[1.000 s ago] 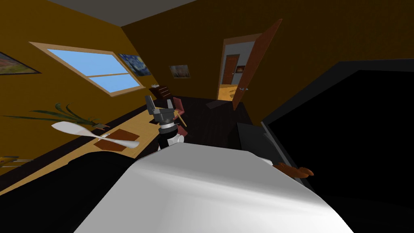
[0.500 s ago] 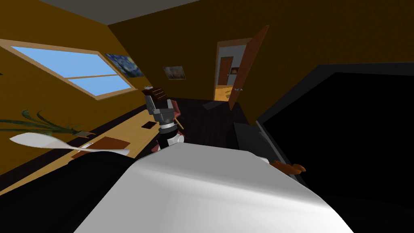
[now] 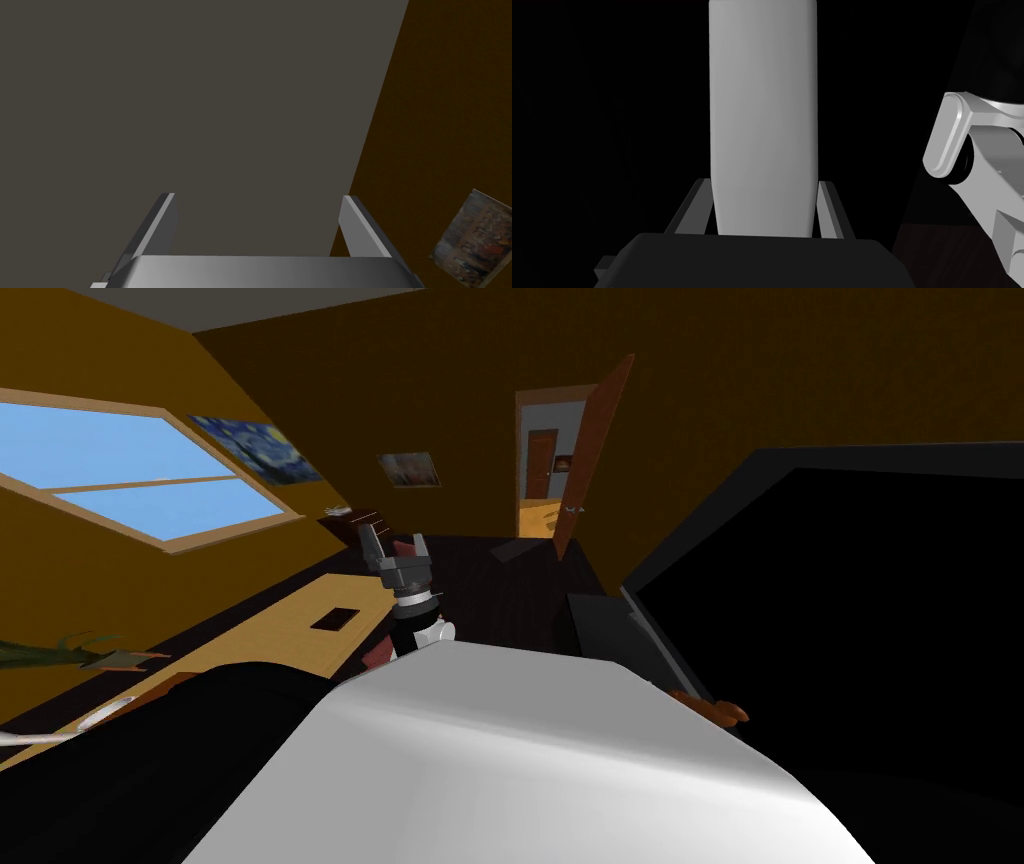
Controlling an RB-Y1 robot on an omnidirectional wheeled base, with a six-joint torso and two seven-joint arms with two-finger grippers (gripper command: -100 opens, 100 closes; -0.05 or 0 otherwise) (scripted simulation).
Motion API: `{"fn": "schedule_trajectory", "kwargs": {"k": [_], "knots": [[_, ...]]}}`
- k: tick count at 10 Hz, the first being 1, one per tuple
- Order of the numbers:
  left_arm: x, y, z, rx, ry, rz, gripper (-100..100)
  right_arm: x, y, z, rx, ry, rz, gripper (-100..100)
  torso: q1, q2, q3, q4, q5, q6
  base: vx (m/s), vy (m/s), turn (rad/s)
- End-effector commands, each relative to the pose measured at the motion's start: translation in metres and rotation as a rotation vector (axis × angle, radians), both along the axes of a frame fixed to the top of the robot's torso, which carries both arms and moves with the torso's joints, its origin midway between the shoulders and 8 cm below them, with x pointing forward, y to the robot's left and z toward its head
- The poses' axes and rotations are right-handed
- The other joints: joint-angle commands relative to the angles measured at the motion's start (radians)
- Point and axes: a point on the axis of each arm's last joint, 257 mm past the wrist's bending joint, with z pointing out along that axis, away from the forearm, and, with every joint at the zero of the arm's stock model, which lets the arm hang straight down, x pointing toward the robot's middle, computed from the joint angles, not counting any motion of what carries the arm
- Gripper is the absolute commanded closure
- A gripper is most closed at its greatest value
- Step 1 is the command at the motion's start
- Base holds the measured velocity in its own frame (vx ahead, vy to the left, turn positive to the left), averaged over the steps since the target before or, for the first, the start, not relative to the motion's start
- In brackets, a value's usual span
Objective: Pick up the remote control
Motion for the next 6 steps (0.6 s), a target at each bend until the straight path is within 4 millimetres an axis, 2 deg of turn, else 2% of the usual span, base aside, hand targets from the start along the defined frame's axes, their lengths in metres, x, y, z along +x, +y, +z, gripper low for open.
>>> {"fn": "schedule_trajectory", "kwargs": {"k": [1,3,4,5,6], "knots": [[0.000,0.000,0.000,0.000,0.000,0.000,0,-0.005,0.001,0.001,-0.002,0.001,0.014,100,0.000,0.000,0.000,0.000,0.000,0.000,0.071,-0.033,-0.070],[0.000,0.000,0.000,0.000,0.000,0.000,0,-0.017,0.003,0.007,-0.009,0.001,0.061,100,0.001,0.001,0.001,0.000,0.000,0.000,0.115,-0.032,-0.177],[0.000,0.000,0.000,0.000,0.000,0.000,0,-0.023,0.004,0.011,-0.014,0.001,0.085,100,0.001,0.000,0.000,0.000,0.001,0.000,0.167,-0.087,-0.222],[0.000,0.000,0.000,0.000,0.000,0.000,0,-0.020,0.004,0.009,-0.007,0.001,0.067,100,-0.001,-0.002,-0.001,0.000,0.001,0.000,0.078,-0.042,-0.039],[0.000,0.000,0.000,0.000,0.000,0.000,0,-0.022,0.004,0.010,-0.009,0.003,0.072,0,0.000,0.001,0.001,0.001,0.001,-0.002,0.012,-0.006,0.013]]}}
